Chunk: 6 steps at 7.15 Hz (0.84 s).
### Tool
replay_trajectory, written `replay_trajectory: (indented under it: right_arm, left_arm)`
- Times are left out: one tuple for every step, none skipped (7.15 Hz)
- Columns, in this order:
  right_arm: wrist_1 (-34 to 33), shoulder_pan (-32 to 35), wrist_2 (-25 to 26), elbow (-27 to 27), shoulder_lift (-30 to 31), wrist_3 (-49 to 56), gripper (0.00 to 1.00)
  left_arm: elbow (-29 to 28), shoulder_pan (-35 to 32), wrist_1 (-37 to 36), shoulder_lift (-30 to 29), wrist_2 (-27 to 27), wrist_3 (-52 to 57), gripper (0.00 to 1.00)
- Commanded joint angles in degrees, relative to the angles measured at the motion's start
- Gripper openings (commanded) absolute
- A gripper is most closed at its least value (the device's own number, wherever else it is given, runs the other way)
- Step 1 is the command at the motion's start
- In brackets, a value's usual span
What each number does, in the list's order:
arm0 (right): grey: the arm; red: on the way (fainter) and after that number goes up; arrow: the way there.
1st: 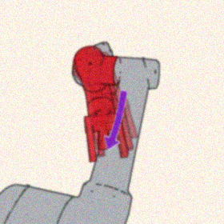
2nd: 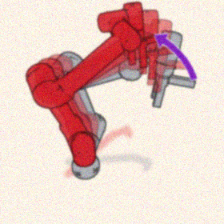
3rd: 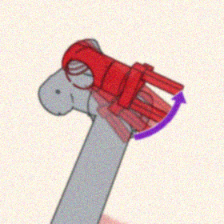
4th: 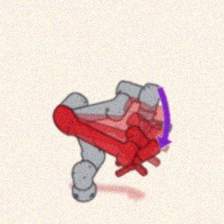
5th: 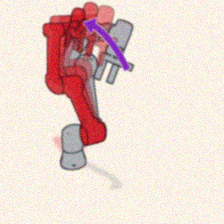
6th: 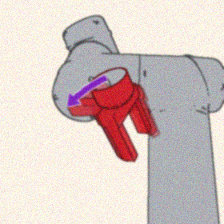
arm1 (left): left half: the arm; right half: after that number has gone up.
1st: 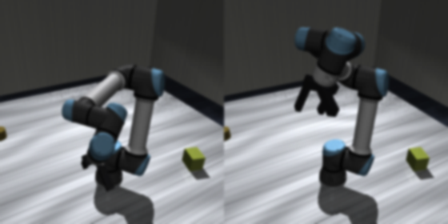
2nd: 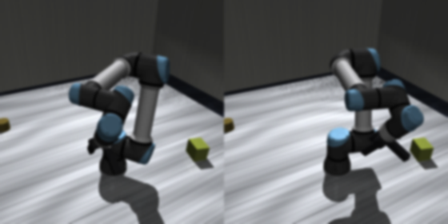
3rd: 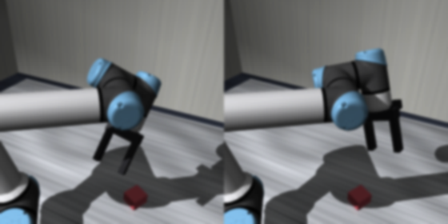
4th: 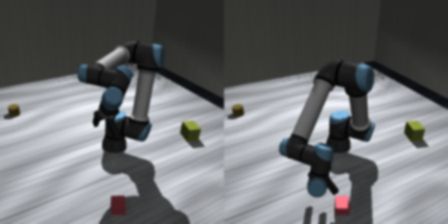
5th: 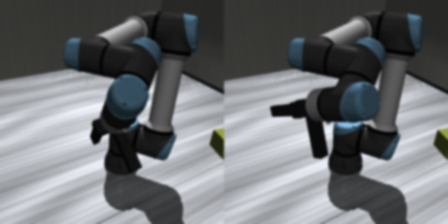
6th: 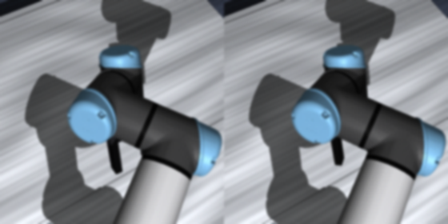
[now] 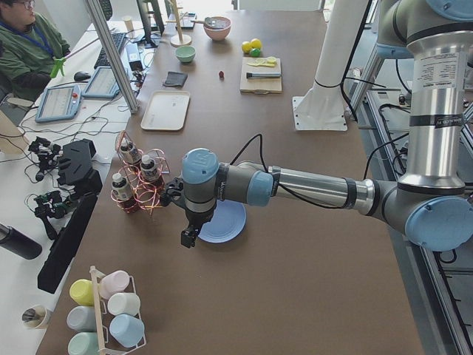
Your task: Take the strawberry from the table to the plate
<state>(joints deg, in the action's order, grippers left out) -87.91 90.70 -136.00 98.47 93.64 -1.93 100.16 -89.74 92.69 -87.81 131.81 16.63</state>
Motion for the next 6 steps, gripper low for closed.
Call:
replay_trajectory:
  right_arm:
    - [0.19,0.0,-0.14,-0.03,-0.04,0.0,1.0]
    - [0.45,-0.09,-0.57,-0.12,0.14,0.17,1.0]
    - [0.45,-0.09,-0.67,-0.12,0.23,0.09,1.0]
    - [0.45,0.0,-0.58,0.32,0.49,0.17,1.0]
    - [0.45,0.0,-0.67,0.41,0.49,0.44,1.0]
    - [0.54,0.0,-0.67,0.41,0.4,0.44,1.0]
  left_arm:
    - [-0.49,-0.09,0.65,0.79,-0.06,0.16,0.98]
    - [0.12,-0.18,0.83,1.75,0.2,0.6,0.98]
    - [0.12,-0.09,2.92,1.76,1.24,0.6,0.98]
    - [-1.79,-0.09,5.72,1.85,2.91,0.25,0.99]
    - [-2.59,-0.09,6.1,1.85,3.45,0.6,0.99]
    - [-3.21,-0.09,7.93,1.85,3.54,0.08,0.99]
